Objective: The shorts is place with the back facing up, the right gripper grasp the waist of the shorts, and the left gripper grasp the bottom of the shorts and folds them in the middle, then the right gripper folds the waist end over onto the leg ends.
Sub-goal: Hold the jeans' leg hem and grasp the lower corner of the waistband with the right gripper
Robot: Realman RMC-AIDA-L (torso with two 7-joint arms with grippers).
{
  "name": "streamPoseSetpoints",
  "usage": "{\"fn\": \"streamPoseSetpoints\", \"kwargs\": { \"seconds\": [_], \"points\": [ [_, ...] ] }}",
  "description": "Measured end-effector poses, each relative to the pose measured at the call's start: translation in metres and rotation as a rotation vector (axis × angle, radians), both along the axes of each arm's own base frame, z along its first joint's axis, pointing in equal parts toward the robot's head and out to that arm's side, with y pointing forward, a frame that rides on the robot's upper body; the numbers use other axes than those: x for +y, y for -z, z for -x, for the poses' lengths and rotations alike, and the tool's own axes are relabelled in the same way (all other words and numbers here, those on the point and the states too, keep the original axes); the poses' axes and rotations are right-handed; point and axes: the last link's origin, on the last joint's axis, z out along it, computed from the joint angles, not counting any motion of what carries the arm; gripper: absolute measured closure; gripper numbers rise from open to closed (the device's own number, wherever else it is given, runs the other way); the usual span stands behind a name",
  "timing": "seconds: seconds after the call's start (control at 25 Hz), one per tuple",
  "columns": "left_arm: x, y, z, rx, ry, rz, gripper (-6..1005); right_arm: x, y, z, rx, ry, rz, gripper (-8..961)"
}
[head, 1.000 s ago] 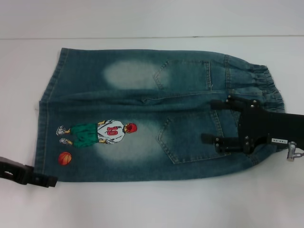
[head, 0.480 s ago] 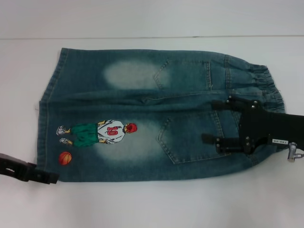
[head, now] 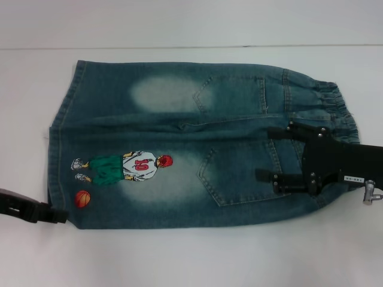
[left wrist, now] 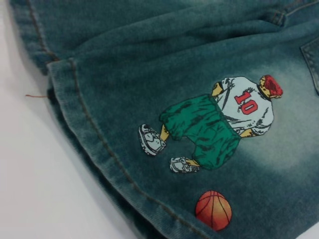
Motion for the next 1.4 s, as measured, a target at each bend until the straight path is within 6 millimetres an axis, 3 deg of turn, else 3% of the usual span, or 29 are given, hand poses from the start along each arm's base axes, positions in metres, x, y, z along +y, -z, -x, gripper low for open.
{"fn": "streamPoseSetpoints", "kwargs": {
  "seconds": [0.16,0.6,0.8,1.08,1.4],
  "points": [
    [0.002,-0.001,0.000,0.001,0.001,-0.007,638,0.000,0.000,0.000,0.000,0.000,0.000,42],
    [0.005,0.008,0.001,-0.003,-0.004,0.004,839,0.000,0.000,0.000,0.002,0.001,-0.002,42],
    [0.007,0.006,-0.002,-0.007,0.012,-0.003,953,0.001,-0.010,-0.002,0.021,0.043,-0.005,42],
    [0.010,0.007,-0.009,-0.013,0.068,0.010,951,-0.002,-0.053,-0.007,0.006,0.143,-0.059,42],
    [0.015,0.008,-0.014,-0.001,0.113,0.022,951,-0.002,-0.093,0.001,-0.087,0.299,0.049,42]
  ]
}}
